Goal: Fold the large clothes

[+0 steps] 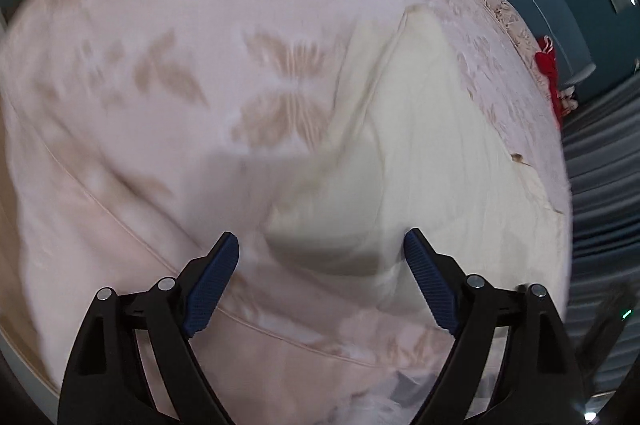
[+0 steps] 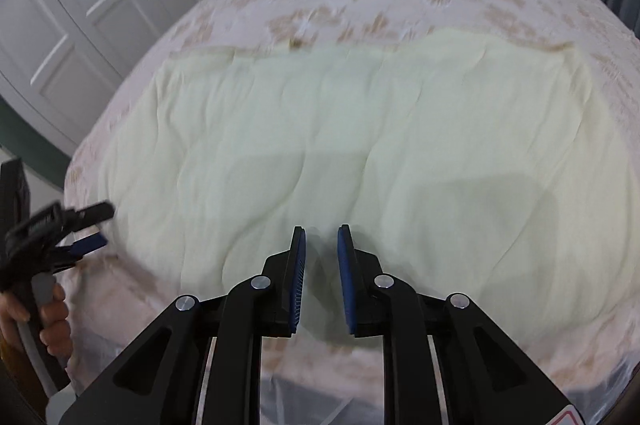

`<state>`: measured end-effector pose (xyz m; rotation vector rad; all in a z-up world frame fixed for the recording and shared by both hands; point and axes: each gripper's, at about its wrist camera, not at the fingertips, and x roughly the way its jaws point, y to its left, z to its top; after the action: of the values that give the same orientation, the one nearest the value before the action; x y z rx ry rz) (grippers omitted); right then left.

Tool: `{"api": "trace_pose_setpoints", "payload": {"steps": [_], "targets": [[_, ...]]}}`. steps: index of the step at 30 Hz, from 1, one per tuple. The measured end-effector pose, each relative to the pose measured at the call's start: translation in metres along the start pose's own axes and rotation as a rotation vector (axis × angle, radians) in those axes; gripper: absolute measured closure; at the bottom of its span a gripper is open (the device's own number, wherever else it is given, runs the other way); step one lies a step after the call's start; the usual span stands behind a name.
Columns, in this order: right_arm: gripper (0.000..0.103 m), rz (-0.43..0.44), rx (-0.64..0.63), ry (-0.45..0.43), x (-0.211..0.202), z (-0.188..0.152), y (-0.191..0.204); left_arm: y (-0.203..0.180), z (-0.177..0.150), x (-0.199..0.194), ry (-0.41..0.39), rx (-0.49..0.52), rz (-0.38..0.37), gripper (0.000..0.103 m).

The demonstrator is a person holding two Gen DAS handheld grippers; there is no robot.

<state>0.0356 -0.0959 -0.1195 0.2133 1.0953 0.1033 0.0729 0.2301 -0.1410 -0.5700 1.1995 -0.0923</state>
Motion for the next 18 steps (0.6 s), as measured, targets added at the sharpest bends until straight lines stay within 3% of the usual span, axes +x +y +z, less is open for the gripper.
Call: {"api": "trace_pose_setpoints", "payload": {"steps": [2, 7, 8, 10, 13, 18], "targets": [[0.087, -0.015, -0.003, 0.002, 0.005, -0.005, 0.001, -0.003, -0.002, 0.008, -0.011, -0.014, -0.043, 0.021], [0.088, -0.025, 0.007, 0.034, 0.027, -0.005, -0.004, -0.028, -0.001, 0.018, -0.043, 0.027, -0.013, 0.023], [0.088, -0.028, 0.007, 0.033, 0.03, -0.005, -0.004, -0.031, -0.002, 0.017, -0.05, 0.034, -0.012, 0.027], [0.089, -0.031, 0.005, 0.03, 0.033, -0.006, -0.004, -0.036, -0.002, 0.01, -0.063, 0.051, -0.011, 0.049], [0.09, -0.025, 0.013, 0.025, 0.037, -0.006, -0.007, -0.06, -0.008, -0.013, -0.101, 0.134, -0.017, 0.071], [0.092, 0.025, 0.065, 0.032, 0.036, -0.003, -0.017, -0.133, -0.028, -0.062, -0.207, 0.387, -0.034, 0.082]]}}
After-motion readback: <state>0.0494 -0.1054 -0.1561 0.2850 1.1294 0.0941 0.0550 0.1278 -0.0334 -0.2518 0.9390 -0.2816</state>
